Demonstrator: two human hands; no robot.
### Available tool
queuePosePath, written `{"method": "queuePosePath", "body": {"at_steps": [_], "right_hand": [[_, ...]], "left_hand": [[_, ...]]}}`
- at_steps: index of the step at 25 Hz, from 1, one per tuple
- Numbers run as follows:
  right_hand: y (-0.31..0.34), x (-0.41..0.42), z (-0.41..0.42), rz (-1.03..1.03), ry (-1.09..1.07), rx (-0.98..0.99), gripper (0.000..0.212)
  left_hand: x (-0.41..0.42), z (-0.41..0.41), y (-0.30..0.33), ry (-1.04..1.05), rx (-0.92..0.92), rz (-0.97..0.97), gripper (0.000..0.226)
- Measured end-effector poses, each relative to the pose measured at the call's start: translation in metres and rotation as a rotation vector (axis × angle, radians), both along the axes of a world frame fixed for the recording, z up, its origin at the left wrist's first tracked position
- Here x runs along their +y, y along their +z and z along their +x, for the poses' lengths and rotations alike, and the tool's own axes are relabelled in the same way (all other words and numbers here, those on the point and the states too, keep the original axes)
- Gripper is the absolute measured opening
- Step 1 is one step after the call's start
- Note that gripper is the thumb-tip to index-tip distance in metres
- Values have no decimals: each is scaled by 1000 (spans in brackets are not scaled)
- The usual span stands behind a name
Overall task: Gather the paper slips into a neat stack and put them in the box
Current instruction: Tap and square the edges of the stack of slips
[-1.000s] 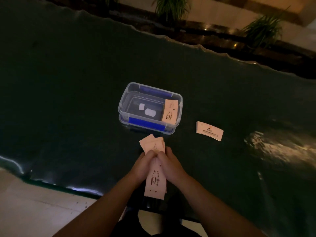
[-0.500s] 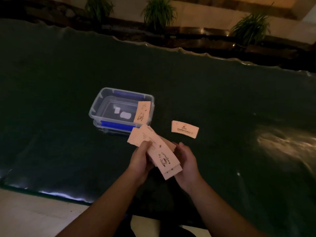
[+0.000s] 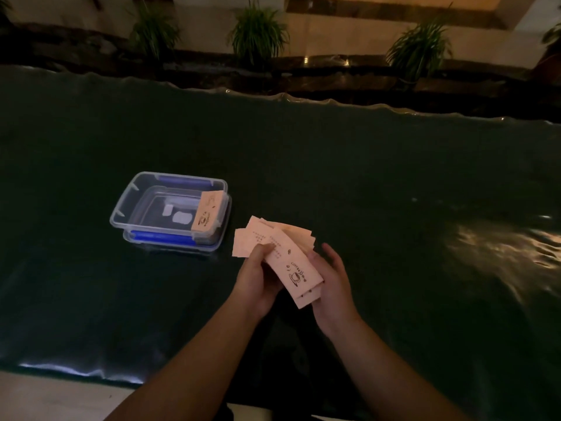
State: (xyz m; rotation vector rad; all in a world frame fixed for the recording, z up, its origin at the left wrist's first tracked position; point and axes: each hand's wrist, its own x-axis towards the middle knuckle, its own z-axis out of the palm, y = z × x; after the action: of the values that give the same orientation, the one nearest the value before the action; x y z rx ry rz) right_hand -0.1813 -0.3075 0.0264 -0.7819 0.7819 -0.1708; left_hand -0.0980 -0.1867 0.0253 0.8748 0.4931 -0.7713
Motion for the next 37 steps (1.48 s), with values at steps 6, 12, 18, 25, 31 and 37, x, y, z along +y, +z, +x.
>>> {"method": "queuePosePath", "body": {"at_steps": [6,12,18,25,31,37], "right_hand": [[-10,17,21,-137,-78,92,83],[-12,-18,74,-233,-95,312,45],[-36,-52,96,-274,-46,437,43],[-64,-73,95,-228,62,533,53],[-68,-84,110,-213,173,555,60],[-69,-76,126,-201,186,489,60]], "left_hand": [[-10,34,-11,-31,90,49,51],[-16,81,-24,-199,152,148,61],[-35,114,-34,-441,191,384,47],[-21,131,-45,-732,-49,856,133],[-34,154,-48,-765,-234,1024,121],[-47,147,-55,-780,-261,938,93]]}}
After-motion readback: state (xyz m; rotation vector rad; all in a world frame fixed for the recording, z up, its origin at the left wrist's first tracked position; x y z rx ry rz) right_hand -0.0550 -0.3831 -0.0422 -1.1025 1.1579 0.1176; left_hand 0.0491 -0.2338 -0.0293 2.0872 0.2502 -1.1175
